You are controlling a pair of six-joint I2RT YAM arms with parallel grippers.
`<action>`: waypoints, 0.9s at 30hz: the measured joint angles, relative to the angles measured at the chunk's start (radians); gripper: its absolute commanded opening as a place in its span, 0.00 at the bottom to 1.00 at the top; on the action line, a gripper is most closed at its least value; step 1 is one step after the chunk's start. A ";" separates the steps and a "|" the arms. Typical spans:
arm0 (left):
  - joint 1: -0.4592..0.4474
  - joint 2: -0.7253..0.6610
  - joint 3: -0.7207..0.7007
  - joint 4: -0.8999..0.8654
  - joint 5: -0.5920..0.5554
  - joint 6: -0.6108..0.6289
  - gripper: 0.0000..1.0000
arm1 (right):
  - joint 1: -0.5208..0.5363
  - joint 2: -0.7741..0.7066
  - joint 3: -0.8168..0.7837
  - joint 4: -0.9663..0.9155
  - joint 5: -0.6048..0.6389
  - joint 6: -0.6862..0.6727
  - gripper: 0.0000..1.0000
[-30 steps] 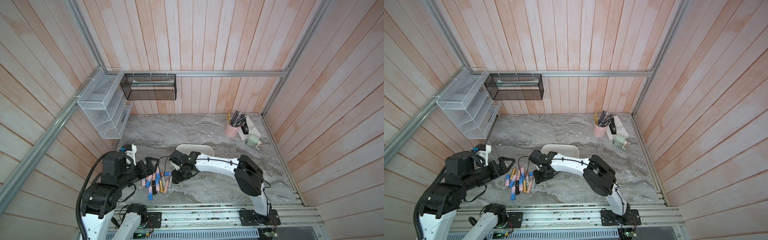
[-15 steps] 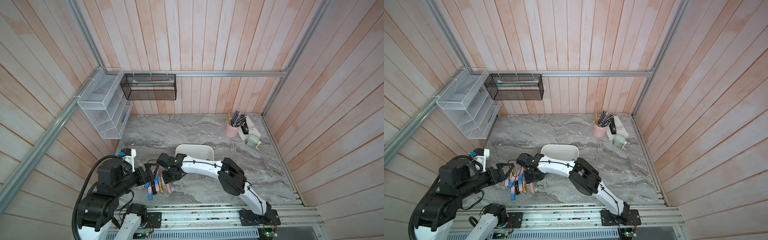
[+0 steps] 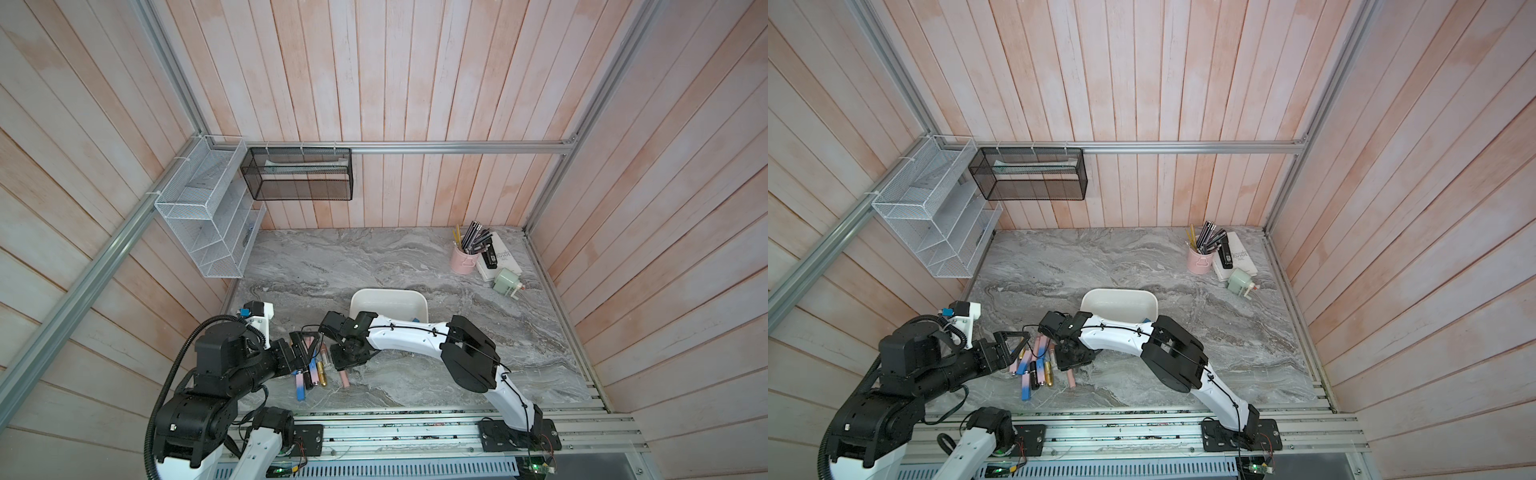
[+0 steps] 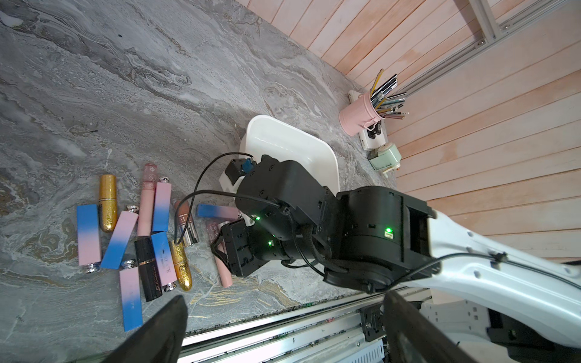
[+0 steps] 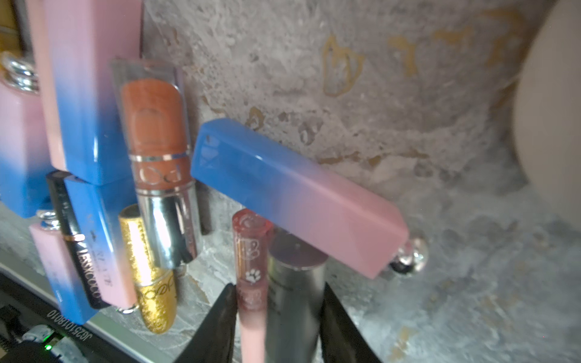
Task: Put the lipstick into the storage box
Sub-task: Move the lipstick at the center of the board, then pick up the lipstick at the center of the board.
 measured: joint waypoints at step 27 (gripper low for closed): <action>0.000 0.027 0.000 0.011 0.005 0.015 0.98 | -0.019 -0.163 -0.225 0.061 0.007 -0.015 0.43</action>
